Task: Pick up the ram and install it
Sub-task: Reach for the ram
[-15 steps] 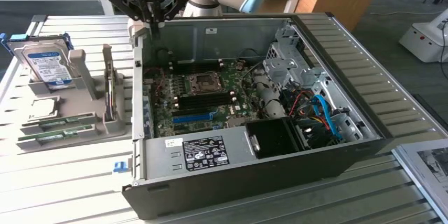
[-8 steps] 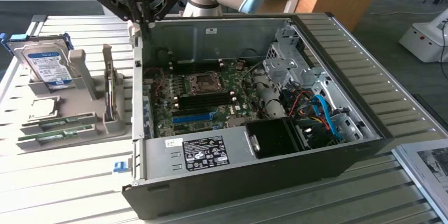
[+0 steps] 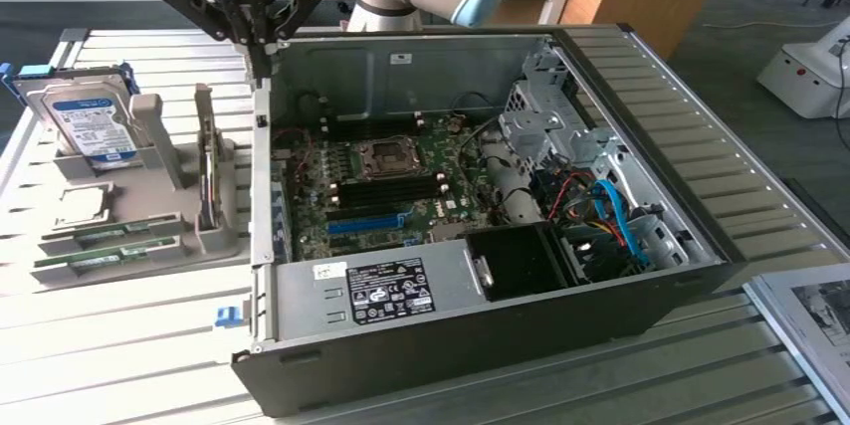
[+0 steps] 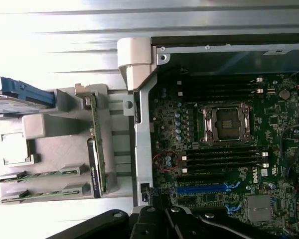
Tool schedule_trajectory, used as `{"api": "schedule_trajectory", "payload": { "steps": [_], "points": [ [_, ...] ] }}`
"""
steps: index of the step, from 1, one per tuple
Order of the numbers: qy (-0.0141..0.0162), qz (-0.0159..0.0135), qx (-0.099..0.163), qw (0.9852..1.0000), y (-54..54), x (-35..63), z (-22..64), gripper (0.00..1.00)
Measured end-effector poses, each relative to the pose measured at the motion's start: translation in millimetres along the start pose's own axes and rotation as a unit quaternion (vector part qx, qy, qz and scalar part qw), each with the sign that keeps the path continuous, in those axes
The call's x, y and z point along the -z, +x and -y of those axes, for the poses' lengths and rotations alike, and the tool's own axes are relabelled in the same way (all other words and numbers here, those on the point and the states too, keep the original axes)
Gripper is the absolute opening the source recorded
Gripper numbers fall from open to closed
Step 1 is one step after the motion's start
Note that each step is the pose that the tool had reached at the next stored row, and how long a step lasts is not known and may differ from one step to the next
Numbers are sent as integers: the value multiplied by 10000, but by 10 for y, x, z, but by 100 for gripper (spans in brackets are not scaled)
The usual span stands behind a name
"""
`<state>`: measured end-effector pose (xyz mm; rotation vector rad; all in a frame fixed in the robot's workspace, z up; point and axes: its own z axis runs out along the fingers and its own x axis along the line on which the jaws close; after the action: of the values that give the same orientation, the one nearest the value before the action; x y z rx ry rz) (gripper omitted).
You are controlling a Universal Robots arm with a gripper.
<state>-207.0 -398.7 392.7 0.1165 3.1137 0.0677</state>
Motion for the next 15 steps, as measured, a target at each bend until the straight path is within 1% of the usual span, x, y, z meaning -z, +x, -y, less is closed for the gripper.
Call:
{"api": "schedule_trajectory", "payload": {
  "steps": [15],
  "points": [
    [16,0,0,10000,223,3,17,10]
  ]
}}
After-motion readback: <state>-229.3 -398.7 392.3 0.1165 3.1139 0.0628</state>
